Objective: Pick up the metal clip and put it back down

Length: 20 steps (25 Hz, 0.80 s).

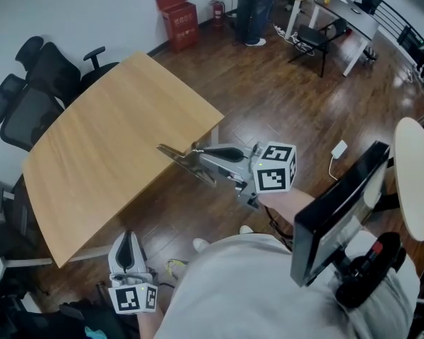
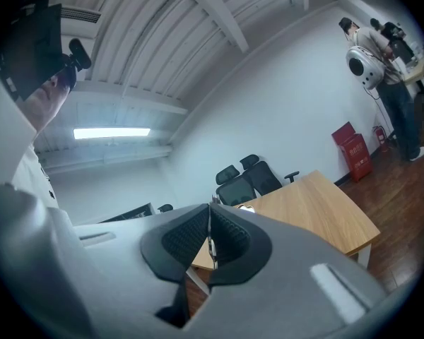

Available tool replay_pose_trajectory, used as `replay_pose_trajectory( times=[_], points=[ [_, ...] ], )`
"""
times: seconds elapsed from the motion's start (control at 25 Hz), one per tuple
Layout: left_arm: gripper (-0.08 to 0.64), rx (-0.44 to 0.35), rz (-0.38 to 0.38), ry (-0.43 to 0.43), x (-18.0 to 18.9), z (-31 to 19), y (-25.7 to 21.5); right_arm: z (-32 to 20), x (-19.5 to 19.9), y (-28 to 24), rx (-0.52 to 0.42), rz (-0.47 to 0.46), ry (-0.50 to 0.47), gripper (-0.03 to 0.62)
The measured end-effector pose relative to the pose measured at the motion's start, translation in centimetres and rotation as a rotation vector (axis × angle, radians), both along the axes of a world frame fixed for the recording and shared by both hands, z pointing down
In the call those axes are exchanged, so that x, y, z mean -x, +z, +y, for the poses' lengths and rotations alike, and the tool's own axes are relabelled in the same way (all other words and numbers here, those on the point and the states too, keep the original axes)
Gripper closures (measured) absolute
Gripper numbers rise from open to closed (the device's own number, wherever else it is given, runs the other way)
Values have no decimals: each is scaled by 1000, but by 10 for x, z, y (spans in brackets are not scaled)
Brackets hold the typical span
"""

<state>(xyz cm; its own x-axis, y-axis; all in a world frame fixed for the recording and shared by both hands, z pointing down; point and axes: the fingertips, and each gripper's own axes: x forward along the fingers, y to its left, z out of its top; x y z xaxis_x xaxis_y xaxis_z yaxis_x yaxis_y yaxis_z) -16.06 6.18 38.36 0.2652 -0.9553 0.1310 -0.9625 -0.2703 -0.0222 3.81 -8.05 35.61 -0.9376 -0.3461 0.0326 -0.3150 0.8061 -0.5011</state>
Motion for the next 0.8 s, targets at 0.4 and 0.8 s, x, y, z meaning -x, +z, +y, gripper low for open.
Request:
replay_pose_trajectory(
  times=[0.4, 0.8],
  points=[
    [549, 16, -35, 29, 38, 11, 10, -35, 40, 19, 49, -15, 35, 584],
    [549, 14, -13, -18, 71, -24, 12, -122, 81, 44, 117, -23, 52, 584]
  ],
)
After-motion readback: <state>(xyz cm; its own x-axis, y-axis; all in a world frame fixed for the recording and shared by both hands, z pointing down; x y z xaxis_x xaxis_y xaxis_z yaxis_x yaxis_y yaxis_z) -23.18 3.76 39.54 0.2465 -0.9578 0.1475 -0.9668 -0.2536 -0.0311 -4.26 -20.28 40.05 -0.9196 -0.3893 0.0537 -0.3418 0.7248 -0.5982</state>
